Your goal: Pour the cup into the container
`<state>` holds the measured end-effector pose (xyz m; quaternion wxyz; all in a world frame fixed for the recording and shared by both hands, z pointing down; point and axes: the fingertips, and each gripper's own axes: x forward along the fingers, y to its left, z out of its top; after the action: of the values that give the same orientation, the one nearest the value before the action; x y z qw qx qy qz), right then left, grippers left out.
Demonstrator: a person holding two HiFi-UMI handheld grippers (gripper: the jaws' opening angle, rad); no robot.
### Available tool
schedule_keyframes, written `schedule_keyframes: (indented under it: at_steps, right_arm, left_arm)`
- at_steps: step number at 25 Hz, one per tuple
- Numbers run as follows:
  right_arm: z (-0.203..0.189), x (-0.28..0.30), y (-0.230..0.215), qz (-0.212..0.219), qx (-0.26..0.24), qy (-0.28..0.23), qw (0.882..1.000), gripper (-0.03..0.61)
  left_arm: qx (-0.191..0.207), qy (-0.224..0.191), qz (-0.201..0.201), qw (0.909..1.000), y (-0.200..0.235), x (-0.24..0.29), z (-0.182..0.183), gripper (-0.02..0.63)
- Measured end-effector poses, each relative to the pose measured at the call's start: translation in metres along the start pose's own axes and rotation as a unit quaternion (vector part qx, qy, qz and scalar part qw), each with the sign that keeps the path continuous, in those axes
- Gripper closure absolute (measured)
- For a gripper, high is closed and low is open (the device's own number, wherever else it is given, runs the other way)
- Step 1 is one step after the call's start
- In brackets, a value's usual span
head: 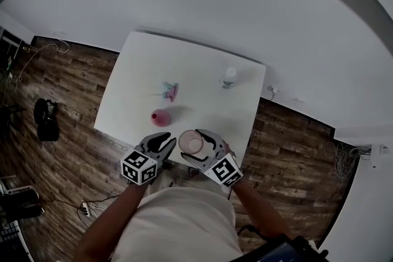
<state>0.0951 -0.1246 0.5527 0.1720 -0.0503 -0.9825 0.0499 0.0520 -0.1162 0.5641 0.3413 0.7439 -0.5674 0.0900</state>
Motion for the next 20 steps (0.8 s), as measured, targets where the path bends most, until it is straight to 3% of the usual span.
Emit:
schedule_keyframes:
  at_steps: [9, 20]
  right_arm:
    - [-0.063, 0.025, -0.033, -0.042, 0.005, 0.053, 0.998, 0.218]
    - [-0.132, 0.072, -0.051, -0.037, -0.015, 0.124, 0.992, 0.218]
  left_arm:
    - [-0.031, 0.031, 0.052, 0.9977, 0.032, -0.025, -0.038, 0.518]
    - [-0.052, 0.043, 0.082, 0.9943, 0.055, -0.042, -0.053, 0.518]
